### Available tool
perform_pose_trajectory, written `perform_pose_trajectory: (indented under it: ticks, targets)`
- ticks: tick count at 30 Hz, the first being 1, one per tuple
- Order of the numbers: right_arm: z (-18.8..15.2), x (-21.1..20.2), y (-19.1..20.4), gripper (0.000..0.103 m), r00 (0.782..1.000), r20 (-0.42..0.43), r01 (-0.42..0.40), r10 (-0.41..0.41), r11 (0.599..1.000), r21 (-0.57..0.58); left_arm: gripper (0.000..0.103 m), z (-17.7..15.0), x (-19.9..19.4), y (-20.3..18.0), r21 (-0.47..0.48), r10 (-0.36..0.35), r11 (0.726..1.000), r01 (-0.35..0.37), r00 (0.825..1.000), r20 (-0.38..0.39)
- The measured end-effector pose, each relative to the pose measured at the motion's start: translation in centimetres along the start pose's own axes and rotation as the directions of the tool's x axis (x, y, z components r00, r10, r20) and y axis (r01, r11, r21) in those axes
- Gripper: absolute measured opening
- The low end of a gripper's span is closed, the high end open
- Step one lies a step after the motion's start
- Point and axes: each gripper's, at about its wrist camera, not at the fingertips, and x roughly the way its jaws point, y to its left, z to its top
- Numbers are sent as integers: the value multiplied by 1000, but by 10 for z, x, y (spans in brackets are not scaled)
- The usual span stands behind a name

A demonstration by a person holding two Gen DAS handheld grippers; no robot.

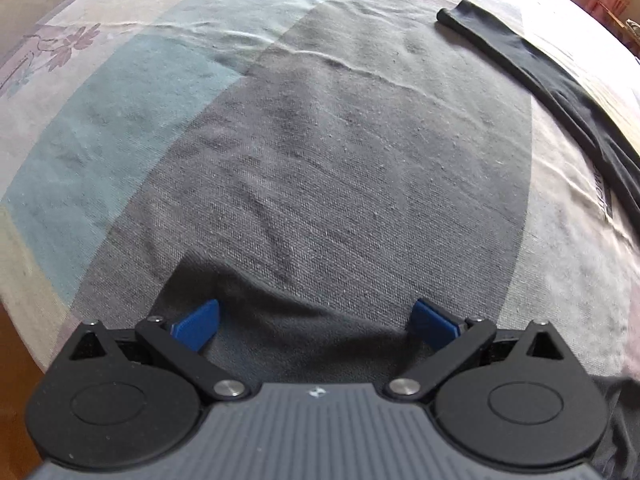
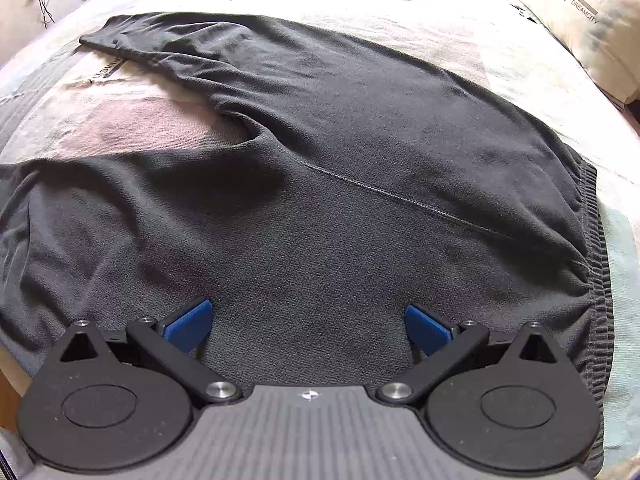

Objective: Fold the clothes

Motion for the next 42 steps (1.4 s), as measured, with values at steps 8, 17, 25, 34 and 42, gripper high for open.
perform_pose_trajectory:
  ticks: [8,17,25,34,42]
  targets:
    - [5,2,0,103,1000,-29,-5,5,1000,-5,102,13,4,-2,12,13,1000,-13,1000,-6]
    - [7,2,0,103,999,-46,-5,5,1000,-8,101,15,-10,-2,-20,17,1000,-17,1000,3]
    - [5,2,0,103,999,-39,-4,4,1000,-9,101,-45,-43,-37,221,-71,974,56,996,61]
    - [7,3,-1,103,999,-44,-11,10,1000,-20,103,-91,-30,-26,234,-72,969,73,997,-12]
    - [4,3,0,103,1000,-24,-11,10,1000,-26,100,-89,-50,-49,308,-124,941,138,990,-64]
